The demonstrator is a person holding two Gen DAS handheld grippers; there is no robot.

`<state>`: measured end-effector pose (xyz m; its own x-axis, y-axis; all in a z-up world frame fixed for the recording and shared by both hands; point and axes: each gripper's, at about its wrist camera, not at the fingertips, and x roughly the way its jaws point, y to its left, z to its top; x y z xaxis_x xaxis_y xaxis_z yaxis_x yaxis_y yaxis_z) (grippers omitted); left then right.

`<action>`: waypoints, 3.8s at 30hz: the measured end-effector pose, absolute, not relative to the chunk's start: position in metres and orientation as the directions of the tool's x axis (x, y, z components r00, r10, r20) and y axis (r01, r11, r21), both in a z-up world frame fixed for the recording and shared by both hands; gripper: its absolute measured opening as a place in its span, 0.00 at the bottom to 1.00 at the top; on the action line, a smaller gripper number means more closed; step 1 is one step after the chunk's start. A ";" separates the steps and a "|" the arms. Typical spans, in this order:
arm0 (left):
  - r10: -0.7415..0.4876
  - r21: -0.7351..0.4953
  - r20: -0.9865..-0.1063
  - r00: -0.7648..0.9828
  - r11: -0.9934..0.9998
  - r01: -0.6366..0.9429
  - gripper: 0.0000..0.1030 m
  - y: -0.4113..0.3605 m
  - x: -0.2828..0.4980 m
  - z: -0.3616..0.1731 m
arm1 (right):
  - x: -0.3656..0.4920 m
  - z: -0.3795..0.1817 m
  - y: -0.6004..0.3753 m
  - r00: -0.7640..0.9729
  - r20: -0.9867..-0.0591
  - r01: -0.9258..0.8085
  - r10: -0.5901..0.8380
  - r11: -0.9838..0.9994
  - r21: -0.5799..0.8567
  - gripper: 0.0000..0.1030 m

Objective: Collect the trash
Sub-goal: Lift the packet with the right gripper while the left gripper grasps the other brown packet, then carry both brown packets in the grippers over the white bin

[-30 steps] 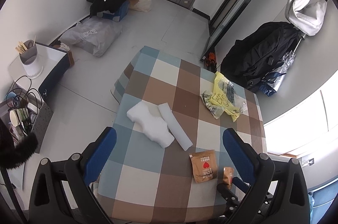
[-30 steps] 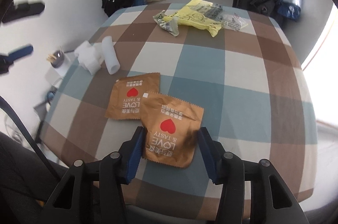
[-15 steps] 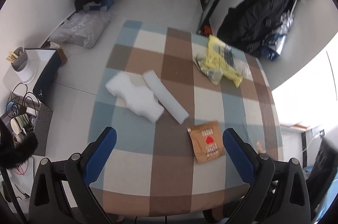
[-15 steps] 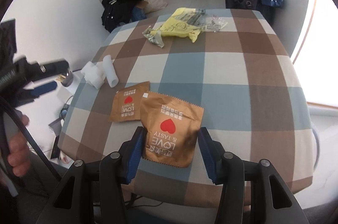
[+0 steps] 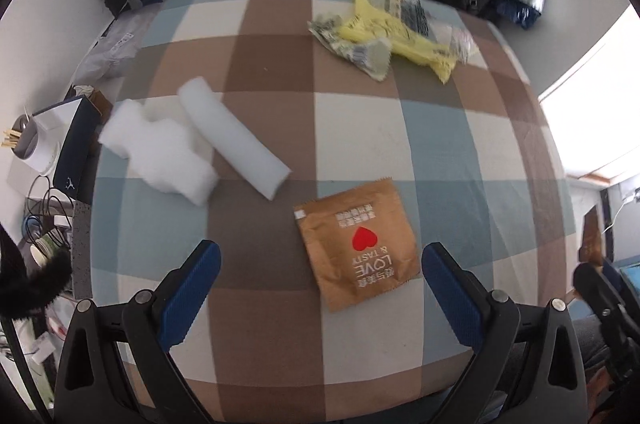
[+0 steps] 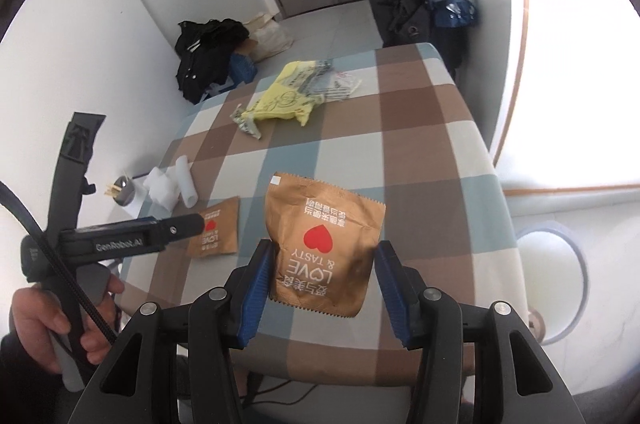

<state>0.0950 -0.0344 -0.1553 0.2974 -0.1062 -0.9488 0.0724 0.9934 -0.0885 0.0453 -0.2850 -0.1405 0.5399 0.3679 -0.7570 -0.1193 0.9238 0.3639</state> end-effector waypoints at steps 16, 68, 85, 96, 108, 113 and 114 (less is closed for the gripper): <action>-0.004 0.020 -0.965 0.264 0.996 0.090 0.96 -0.048 0.100 -0.166 | 0.040 -0.140 -0.301 0.538 -0.741 -0.102 0.402 0.904 0.416 0.49; -0.265 -0.175 -0.861 0.435 0.956 0.237 0.46 -0.059 0.068 -0.090 | -0.003 -0.041 -0.317 0.707 -0.589 -0.173 0.392 0.903 0.393 0.49; -0.432 -0.217 -0.774 0.462 0.868 0.447 0.46 -0.170 0.061 -0.028 | -0.036 0.037 -0.415 0.856 -0.452 -0.081 0.249 0.930 0.359 0.51; -0.542 -0.292 -0.765 0.347 0.773 0.563 0.46 -0.267 0.070 -0.027 | -0.045 0.006 -0.502 0.843 -0.528 0.101 0.103 0.934 0.344 0.51; -0.573 -0.396 -0.810 0.125 0.692 0.604 0.46 -0.339 0.086 -0.076 | -0.037 -0.075 -0.564 0.736 -0.672 0.234 0.078 0.903 0.361 0.51; -0.565 -0.459 -0.825 0.003 0.674 0.579 0.46 -0.358 0.098 -0.111 | -0.018 -0.123 -0.578 0.681 -0.724 0.282 0.106 0.875 0.393 0.50; -0.558 -0.462 -0.830 -0.011 0.676 0.574 0.46 -0.361 0.100 -0.117 | -0.015 -0.133 -0.580 0.670 -0.734 0.289 0.112 0.871 0.397 0.50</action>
<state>0.1003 -0.3607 -0.1168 -0.0111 -0.5576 -0.8300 0.5740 0.6761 -0.4619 -0.0146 -0.5803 -0.1334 0.6699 0.1121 -0.7339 0.2889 0.8713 0.3967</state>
